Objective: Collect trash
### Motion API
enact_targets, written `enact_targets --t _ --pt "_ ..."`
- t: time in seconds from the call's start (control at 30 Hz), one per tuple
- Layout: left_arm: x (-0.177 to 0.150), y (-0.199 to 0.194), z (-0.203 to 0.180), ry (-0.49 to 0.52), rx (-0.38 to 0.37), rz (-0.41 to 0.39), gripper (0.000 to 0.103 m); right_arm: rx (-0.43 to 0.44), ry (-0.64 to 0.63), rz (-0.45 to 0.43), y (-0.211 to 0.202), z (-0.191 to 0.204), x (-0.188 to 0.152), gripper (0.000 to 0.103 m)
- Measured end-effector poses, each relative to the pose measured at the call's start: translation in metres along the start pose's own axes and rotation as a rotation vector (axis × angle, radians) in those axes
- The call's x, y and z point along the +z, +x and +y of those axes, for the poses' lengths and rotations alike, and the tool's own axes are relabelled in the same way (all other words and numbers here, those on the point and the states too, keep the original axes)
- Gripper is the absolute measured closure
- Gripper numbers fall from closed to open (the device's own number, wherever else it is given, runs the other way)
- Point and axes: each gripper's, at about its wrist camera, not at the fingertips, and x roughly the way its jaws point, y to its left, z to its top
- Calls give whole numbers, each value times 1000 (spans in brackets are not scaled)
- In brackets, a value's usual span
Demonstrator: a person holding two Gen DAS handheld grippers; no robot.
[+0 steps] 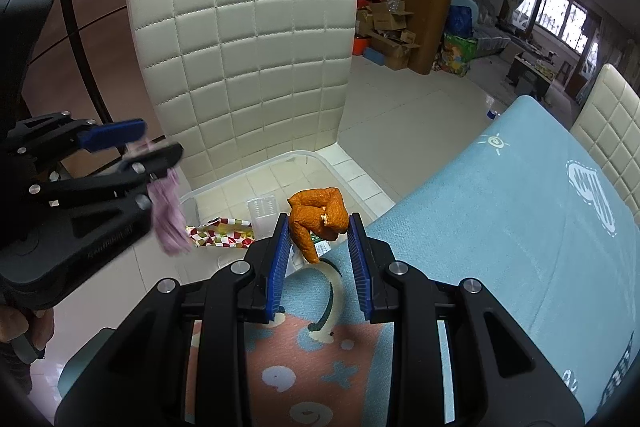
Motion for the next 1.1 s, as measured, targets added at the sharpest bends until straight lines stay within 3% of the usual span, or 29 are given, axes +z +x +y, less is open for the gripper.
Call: enact_targets --t 0.03,0.07,0.6,0.63,0.7,0.73,0.83,1.03,1.1 --pt "-1 -2 1 -8 8 -14 32 0 -2 0 0 0 0 72" --pt "-1 -4 1 -10 11 -22 30 -2 -3 -2 -1 1 0 72" --pt "-7 -4 12 -34 14 -11 30 9 -14 10 5 10 9 70" --pt "-7 -4 13 -36 13 -9 30 11 -10 16 7 9 9 68" --pt "-7 -4 14 -39 13 -9 30 -1 -5 19 7 8 11 41" --pt "-8 -5 14 -40 15 -9 30 -19 -3 -5 5 7 10 22" --pt "-7 -7 15 -42 20 -14 30 -63 -23 -36 0 8 10 20" --pt "-6 -11 16 -52 12 -22 30 -63 7 -33 -4 2 8 19" --pt "-6 -12 15 -52 9 -23 30 -60 26 -28 -6 -1 7 14"
